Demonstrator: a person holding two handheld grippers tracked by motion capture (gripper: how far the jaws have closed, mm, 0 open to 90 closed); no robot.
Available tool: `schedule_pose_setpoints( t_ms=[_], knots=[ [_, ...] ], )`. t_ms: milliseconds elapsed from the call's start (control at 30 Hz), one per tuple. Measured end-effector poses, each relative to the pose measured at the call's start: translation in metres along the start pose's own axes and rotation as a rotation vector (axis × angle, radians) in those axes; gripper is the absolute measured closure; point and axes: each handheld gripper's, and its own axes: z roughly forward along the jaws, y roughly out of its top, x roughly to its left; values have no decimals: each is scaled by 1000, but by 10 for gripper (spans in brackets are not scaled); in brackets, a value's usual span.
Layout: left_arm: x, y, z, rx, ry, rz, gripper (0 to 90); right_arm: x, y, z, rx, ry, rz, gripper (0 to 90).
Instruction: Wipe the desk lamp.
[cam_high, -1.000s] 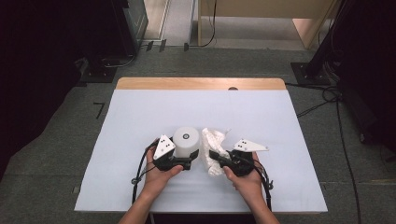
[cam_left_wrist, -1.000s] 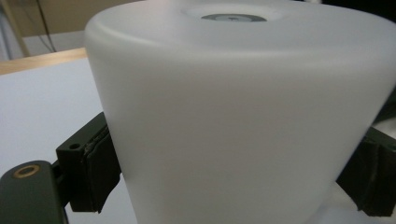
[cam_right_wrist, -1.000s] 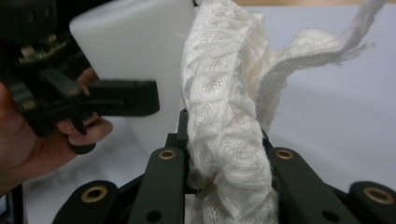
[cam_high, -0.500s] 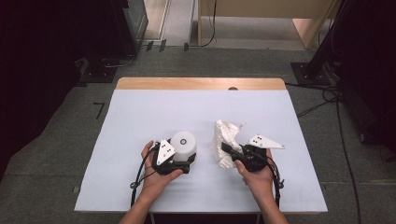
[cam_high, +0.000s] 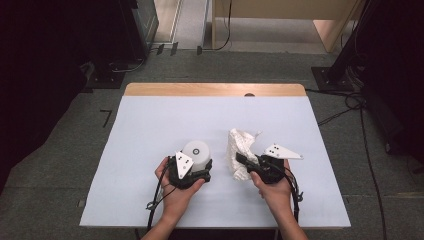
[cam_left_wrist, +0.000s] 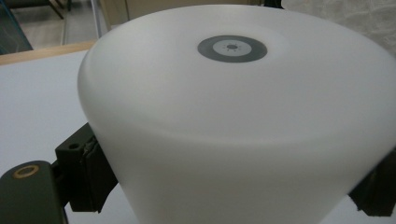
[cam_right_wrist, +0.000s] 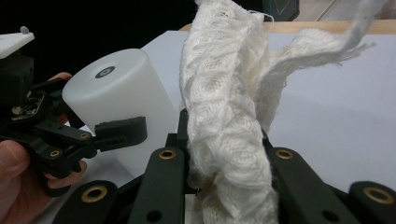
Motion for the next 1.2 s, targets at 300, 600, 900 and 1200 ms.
schedule_pose_setpoints(
  t_ms=[300, 600, 900, 1200],
  knots=[
    [19, 12, -8, -20, -356, 20, 83, 12, 8, -7, -33, 53, -49, 754],
    [10, 18, -9, 26, -497, 58, 83, 41, 14, -10, -63, 152, -199, 754],
    [19, 26, -15, -9, -560, -24, 83, 41, 8, -2, -15, 163, -220, 754],
    [32, 29, -19, -48, -537, -109, 83, 34, -3, 12, 43, 179, -147, 753]
  ],
)
